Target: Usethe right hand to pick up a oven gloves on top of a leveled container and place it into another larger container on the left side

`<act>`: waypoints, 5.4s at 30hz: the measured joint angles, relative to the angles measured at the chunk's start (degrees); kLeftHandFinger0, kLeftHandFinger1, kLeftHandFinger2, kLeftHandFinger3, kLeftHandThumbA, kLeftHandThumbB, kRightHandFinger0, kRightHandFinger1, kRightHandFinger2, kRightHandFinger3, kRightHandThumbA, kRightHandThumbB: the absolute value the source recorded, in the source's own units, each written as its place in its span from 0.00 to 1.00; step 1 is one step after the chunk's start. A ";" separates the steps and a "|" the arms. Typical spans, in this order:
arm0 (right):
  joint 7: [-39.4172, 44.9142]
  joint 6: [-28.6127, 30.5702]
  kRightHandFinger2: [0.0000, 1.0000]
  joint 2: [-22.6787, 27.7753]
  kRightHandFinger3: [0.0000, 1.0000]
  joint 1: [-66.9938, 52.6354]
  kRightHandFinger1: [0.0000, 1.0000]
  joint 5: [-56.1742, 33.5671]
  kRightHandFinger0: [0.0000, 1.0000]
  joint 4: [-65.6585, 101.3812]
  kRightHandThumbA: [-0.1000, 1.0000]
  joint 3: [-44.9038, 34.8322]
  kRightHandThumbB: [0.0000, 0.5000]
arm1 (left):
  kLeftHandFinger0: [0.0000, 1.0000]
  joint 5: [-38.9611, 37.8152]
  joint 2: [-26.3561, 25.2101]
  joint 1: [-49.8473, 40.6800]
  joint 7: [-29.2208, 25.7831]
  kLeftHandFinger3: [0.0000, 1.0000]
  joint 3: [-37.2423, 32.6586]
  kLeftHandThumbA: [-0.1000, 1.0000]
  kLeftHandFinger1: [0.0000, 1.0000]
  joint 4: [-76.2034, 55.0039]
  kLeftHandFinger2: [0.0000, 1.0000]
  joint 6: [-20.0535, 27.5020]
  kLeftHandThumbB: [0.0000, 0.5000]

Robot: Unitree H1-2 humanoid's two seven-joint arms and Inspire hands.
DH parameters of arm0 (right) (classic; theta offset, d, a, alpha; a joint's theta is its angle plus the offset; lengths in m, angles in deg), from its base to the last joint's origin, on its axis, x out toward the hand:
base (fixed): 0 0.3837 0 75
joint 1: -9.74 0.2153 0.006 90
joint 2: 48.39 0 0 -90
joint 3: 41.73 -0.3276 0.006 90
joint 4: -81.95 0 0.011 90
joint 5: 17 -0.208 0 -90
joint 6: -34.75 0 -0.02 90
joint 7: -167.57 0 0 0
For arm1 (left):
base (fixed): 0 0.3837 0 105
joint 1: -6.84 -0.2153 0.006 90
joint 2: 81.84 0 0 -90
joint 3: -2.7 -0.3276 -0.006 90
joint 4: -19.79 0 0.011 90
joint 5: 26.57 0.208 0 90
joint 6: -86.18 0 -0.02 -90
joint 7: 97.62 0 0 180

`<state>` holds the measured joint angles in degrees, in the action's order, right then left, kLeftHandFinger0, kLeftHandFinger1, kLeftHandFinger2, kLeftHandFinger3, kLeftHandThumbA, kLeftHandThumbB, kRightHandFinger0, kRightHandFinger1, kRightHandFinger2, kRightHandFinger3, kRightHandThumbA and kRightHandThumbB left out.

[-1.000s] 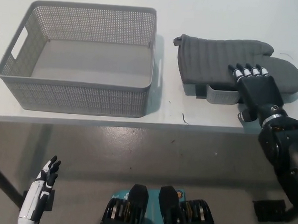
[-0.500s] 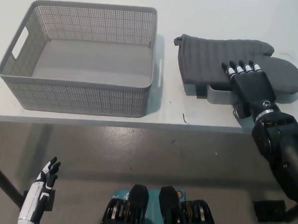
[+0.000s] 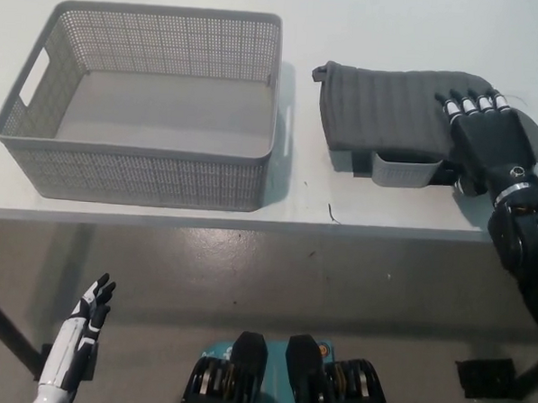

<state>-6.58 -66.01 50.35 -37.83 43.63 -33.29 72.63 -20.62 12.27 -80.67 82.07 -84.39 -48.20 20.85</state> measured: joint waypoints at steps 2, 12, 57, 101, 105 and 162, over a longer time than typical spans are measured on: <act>0.00 -0.03 1.00 -0.10 1.00 0.24 1.00 0.00 1.00 -0.01 1.00 0.01 0.92 | 1.00 -0.01 0.00 -0.10 0.00 1.00 0.17 1.00 1.00 -0.10 1.00 0.00 1.00; -0.19 0.03 1.00 -0.71 1.00 1.60 1.00 -0.50 1.00 -1.59 1.00 -0.04 0.89 | 1.00 -0.06 -0.01 -0.51 0.01 1.00 0.25 1.00 1.00 -0.18 1.00 0.00 1.00; -41.00 11.51 0.81 -6.66 0.82 11.27 0.41 -3.34 0.00 -28.60 0.00 -1.48 0.47 | 1.00 0.03 0.23 -1.31 0.02 1.00 0.20 1.00 1.00 0.08 1.00 -0.01 1.00; -38.16 13.81 0.30 -32.51 0.41 40.62 0.00 -4.99 0.00 -48.78 0.00 3.96 0.62 | 1.00 0.25 -0.17 0.61 0.25 1.00 -0.06 1.00 1.00 -0.12 1.00 0.01 1.00; -37.68 13.98 0.24 -34.96 0.43 42.93 0.00 -6.32 0.00 -53.28 0.00 4.11 0.70 | 1.00 0.26 -0.27 0.60 0.28 1.00 -0.14 1.00 1.00 -0.12 1.00 0.01 1.00; -3.17 -0.22 1.00 -19.96 1.00 13.40 1.00 -45.01 1.00 0.56 1.00 -31.30 0.74 | 1.00 0.29 -0.10 0.50 0.40 1.00 -0.88 1.00 1.00 2.02 1.00 -0.14 1.00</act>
<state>-9.75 -66.22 30.38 -24.44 -1.38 -32.73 41.33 -20.32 12.17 -80.17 82.47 -85.27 -46.17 20.71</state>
